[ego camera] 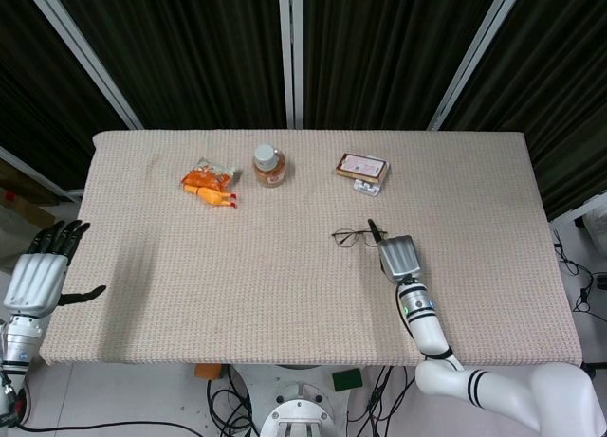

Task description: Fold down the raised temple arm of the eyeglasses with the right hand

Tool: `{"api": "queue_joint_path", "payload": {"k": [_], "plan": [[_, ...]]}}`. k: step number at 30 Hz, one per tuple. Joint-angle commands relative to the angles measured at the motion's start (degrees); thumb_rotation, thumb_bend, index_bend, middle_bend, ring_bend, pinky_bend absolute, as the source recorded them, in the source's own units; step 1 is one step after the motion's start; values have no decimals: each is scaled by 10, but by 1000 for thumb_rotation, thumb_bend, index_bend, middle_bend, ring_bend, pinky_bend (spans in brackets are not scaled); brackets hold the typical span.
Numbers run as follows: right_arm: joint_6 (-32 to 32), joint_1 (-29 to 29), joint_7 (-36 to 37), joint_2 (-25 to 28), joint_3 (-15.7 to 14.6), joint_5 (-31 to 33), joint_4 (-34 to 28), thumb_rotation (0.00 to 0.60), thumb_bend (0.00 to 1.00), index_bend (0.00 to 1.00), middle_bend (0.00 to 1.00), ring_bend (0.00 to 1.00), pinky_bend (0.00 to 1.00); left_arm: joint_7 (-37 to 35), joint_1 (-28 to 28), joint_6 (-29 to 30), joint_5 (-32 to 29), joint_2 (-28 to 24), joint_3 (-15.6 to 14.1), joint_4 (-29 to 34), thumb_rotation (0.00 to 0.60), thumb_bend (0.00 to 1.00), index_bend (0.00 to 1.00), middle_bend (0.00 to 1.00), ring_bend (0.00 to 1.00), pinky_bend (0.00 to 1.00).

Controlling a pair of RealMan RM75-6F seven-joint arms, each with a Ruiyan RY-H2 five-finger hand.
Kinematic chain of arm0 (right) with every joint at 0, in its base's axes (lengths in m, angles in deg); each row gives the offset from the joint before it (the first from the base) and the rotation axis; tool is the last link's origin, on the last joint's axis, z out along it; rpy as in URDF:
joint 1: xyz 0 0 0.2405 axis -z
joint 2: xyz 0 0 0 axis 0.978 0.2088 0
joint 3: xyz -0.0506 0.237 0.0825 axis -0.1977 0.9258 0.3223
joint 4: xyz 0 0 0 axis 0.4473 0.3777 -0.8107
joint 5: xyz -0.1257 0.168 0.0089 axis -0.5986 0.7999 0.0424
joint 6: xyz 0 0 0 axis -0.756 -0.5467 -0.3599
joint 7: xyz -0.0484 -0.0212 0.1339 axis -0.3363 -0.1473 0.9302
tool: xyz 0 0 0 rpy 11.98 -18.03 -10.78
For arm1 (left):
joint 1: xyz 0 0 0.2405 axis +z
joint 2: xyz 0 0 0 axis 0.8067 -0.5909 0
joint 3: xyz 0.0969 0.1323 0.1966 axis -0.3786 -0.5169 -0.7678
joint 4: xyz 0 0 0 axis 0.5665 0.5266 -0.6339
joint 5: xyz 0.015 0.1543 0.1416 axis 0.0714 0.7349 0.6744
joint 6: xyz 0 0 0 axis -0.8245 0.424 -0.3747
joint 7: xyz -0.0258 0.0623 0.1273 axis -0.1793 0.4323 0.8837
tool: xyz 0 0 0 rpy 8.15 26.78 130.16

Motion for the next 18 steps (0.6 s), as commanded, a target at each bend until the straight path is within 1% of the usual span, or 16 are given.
{"api": "queue_joint_path", "payload": {"k": [1, 12, 15, 18], "plan": [[13, -7, -12, -8, 1, 12, 8, 600, 1000, 0, 940, 903, 800, -3, 1, 0, -1, -1, 0, -2, 435, 69, 78, 67, 23, 121], [27, -17, -27, -26, 1, 27, 30, 600, 1000, 0, 940, 906, 800, -17, 2, -3, -4, -2, 1, -12, 431, 68, 78, 67, 23, 121], [16, -16, -20, -23, 1, 18, 22, 600, 1000, 0, 940, 905, 800, -18, 3, -1, -3, -2, 1, -12, 432, 68, 78, 67, 23, 121], [-9, -8, -10, -10, 0, 1, -2, 600, 1000, 0, 940, 904, 801, -19, 5, 3, -1, -4, 0, -11, 431, 68, 78, 67, 23, 121]]}}
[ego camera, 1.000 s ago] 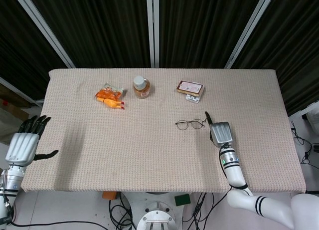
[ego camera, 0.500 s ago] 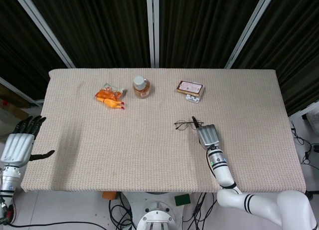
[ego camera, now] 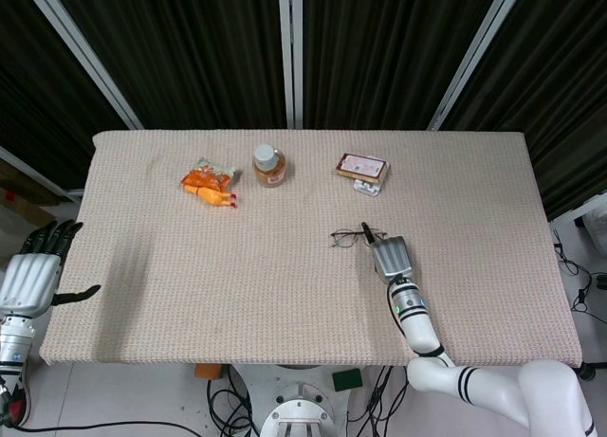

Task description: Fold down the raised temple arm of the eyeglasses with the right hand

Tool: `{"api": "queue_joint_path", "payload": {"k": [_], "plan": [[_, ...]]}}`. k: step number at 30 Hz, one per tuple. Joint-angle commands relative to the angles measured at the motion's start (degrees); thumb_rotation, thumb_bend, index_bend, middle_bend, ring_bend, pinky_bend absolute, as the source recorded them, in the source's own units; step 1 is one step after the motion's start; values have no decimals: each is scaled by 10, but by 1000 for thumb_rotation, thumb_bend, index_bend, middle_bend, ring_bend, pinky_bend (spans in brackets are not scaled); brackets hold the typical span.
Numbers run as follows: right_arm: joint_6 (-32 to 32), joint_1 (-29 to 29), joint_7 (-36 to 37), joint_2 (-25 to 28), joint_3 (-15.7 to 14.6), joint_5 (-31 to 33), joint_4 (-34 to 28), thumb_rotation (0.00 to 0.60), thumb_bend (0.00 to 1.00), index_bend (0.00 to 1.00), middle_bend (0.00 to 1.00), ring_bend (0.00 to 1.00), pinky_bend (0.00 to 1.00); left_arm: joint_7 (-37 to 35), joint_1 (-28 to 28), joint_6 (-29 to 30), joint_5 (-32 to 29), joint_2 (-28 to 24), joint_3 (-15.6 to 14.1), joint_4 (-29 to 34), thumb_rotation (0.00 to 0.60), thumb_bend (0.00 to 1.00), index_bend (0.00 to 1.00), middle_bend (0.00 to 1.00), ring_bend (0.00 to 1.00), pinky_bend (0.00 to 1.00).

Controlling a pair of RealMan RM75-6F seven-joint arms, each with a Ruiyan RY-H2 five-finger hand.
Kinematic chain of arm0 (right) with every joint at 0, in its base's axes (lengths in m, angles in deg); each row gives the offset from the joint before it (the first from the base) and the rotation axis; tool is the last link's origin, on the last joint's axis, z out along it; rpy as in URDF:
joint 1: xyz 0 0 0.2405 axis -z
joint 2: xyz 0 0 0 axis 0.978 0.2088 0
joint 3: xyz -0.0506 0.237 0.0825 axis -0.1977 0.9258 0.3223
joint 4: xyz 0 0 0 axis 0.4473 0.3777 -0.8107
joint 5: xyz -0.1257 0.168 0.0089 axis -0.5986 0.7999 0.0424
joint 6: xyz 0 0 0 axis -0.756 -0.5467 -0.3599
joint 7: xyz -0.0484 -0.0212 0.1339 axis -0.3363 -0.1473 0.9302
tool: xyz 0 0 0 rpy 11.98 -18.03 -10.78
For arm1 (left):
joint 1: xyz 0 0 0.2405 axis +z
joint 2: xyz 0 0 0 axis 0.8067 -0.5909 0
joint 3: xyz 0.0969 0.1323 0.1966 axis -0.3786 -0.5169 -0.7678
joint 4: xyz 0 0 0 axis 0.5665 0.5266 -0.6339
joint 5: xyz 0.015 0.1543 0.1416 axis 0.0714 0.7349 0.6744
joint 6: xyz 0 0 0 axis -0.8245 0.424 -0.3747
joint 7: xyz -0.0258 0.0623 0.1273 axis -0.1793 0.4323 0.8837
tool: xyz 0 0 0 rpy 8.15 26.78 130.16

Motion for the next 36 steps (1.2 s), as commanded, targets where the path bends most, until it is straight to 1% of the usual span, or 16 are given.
{"api": "queue_joint_path", "payload": {"k": [1, 4, 6, 11, 14, 20, 27, 33, 36], "plan": [[-28, 9, 10, 17, -1, -18, -32, 600, 1000, 0, 940, 904, 801, 0, 1, 2, 0, -1, 0, 1, 431, 69, 78, 67, 23, 121], [-58, 19, 13, 39, 1, -35, -77, 600, 1000, 0, 940, 903, 800, 0, 2, 4, 1, -2, 0, 2, 432, 69, 79, 67, 23, 121], [-67, 22, 13, 47, 0, -41, -101, 600, 1000, 0, 940, 904, 801, 0, 2, 5, 3, -1, 1, 2, 433, 68, 79, 67, 23, 121], [-46, 22, 9, 55, -5, -22, -143, 600, 1000, 0, 940, 905, 801, 0, 2, 5, 4, 1, 0, 1, 431, 68, 78, 67, 23, 121], [-34, 18, 3, 50, -4, -5, -145, 600, 1000, 0, 940, 907, 801, 2, 1, 3, 6, 2, -1, 1, 430, 68, 79, 67, 23, 121], [-28, 13, -10, 35, -2, 19, -126, 600, 1000, 0, 939, 907, 800, 1, 2, 3, 3, 0, 1, 1, 433, 69, 79, 67, 23, 121], [-23, 8, -23, 28, -4, 36, -118, 600, 1000, 0, 940, 907, 800, -5, 2, 0, 1, 2, 1, -4, 431, 68, 79, 67, 23, 121], [-35, 11, -7, 38, -8, 19, -128, 600, 1000, 0, 940, 906, 800, -6, 3, 2, 1, 1, 1, -5, 433, 69, 78, 67, 23, 121], [-67, 21, 7, 60, -9, -11, -155, 600, 1000, 0, 940, 905, 800, -5, 5, 5, 1, 0, 1, -4, 434, 69, 78, 67, 23, 121]]}}
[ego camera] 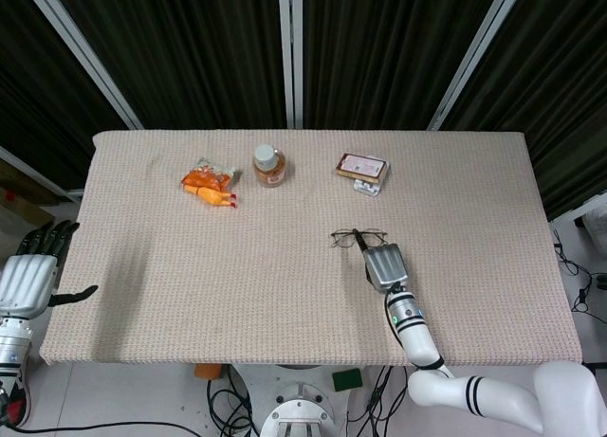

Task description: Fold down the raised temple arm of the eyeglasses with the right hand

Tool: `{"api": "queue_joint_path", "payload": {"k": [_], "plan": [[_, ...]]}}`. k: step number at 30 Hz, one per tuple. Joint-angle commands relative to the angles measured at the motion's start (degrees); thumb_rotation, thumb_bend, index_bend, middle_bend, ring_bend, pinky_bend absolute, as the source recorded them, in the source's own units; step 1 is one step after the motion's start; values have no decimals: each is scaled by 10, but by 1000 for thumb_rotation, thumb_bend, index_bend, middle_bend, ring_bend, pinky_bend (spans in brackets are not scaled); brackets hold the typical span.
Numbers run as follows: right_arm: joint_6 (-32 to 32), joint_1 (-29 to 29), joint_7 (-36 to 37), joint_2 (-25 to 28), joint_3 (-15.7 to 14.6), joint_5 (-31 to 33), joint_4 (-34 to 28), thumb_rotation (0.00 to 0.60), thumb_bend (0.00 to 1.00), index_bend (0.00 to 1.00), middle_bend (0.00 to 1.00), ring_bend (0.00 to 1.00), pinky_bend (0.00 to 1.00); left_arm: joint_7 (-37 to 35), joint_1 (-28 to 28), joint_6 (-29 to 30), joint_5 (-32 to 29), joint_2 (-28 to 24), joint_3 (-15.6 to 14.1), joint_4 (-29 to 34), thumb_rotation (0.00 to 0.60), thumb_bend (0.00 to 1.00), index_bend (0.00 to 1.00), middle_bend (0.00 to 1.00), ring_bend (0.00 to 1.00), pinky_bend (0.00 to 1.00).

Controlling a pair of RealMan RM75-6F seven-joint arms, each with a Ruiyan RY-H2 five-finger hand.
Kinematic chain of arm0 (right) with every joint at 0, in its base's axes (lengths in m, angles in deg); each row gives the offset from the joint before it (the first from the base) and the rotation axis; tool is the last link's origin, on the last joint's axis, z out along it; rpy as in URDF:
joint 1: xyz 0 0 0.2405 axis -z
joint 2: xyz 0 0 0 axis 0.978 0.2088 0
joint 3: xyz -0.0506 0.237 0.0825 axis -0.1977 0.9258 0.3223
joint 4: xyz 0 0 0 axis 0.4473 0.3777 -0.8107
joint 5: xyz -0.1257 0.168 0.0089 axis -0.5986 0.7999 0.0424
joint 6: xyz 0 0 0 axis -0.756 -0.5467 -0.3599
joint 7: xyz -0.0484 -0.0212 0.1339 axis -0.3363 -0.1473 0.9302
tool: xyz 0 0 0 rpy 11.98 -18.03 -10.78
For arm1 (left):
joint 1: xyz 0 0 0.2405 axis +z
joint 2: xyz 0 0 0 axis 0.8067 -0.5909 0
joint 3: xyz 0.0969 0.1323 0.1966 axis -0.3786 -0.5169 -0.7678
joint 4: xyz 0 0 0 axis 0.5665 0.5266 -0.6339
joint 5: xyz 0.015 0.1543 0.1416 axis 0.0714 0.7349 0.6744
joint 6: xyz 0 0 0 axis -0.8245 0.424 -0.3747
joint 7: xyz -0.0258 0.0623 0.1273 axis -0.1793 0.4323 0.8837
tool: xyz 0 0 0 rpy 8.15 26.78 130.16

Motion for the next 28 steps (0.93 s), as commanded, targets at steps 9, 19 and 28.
{"api": "queue_joint_path", "payload": {"k": [9, 19, 28], "plan": [[-227, 120, 120, 187, -77, -223, -94, 600, 984, 0, 769, 696, 706, -7, 7, 22, 13, -6, 1, 10, 432, 68, 78, 67, 23, 121], [-267, 247, 274, 374, -123, -181, -98, 513, 292, 0, 0, 0, 0, 0, 21, 41, 20, 7, -6, 5, 435, 67, 78, 67, 24, 121], [-286, 278, 343, 361, -117, -226, -27, 512, 324, 0, 0, 0, 0, 10, 30, 65, 34, 14, -6, 5, 435, 68, 75, 67, 23, 121]]}}
